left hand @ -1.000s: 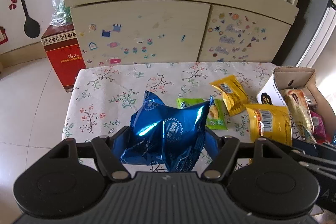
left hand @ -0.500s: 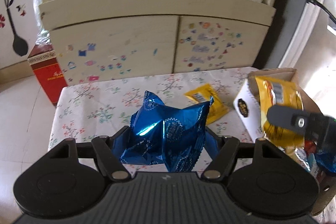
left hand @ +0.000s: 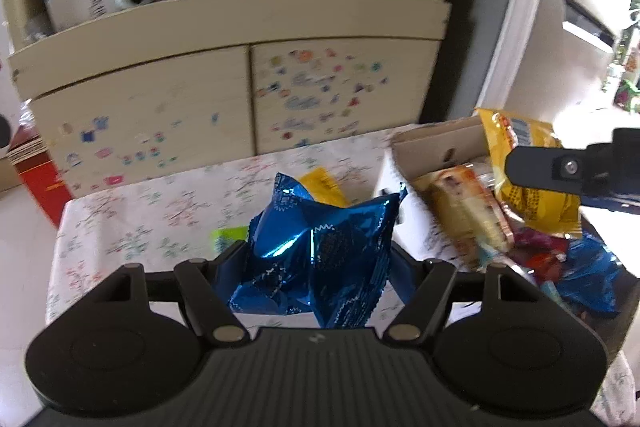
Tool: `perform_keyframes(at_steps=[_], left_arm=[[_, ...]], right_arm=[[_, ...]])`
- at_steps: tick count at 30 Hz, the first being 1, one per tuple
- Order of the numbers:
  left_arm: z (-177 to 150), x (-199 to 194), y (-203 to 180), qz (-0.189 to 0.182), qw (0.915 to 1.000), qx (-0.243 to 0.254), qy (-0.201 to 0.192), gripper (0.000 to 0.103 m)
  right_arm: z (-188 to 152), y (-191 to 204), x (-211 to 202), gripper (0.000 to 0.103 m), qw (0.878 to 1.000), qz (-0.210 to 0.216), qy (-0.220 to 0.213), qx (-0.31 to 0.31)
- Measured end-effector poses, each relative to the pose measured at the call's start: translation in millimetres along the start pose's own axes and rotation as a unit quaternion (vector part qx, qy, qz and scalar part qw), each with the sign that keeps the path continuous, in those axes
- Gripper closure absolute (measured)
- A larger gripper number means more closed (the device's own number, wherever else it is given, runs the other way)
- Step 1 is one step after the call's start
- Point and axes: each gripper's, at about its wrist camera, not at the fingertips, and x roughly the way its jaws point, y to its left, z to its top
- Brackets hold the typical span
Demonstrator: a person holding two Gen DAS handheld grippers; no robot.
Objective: Organize snacks
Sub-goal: 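Carry the blue foil packet with the left gripper while the right carries the yellow packet to the box, then open both grippers over the box, releasing the blue foil and yellow packets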
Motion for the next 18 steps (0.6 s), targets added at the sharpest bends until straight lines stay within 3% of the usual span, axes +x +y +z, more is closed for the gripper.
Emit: perform_keyframes(at_steps=[8,18], left_arm=[[3.4,-4.1,-40.6,-0.092,0.9947,0.030,-0.036,0.031],[-5.9,0.7,-86.8,-0.173,0.9827,0.061,-0.028,0.031]], right_arm=[[9.5,-31.4,-18.9,0.052,0.999,-0.024,-0.026,0.040],[15.9,-67.3,-32.1,0.052,0.994,-0.047,-0.040,0.091]])
